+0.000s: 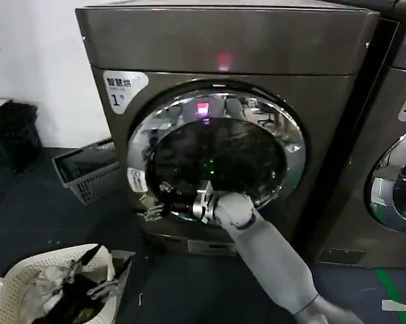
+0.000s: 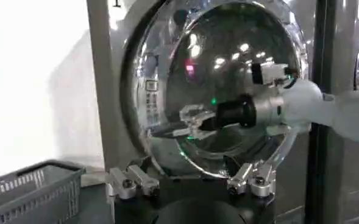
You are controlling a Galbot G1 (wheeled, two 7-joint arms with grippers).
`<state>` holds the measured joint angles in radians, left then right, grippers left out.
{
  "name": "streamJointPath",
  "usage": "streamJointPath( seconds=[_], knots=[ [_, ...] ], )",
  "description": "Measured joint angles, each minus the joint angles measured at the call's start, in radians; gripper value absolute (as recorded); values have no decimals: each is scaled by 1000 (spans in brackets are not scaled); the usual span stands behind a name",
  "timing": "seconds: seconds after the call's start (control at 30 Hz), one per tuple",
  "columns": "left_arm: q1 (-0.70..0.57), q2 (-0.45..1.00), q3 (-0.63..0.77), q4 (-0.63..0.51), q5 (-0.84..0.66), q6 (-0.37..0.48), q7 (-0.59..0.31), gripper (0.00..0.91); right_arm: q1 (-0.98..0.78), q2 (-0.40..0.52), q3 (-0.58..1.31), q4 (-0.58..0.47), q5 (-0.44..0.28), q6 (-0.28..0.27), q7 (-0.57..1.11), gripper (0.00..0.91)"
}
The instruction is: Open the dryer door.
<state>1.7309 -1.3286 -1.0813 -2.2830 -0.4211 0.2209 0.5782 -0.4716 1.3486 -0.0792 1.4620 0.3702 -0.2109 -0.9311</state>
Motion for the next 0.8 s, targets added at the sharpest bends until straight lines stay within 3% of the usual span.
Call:
streamJointPath(
  seconds=[0.4,0.63,0.8],
  knots=[
    [-108,139,-110,74,-215,71,-118,907,-40,-51,19,61,-1,17,-201,907],
    [-165,259,-88,141,-280,99,-174,907,-67,-85,33,95,0,20,-305,907],
    [-218,358,-44,203,-321,98,-163,907,-98,-114,50,116,-6,31,-387,907]
  ],
)
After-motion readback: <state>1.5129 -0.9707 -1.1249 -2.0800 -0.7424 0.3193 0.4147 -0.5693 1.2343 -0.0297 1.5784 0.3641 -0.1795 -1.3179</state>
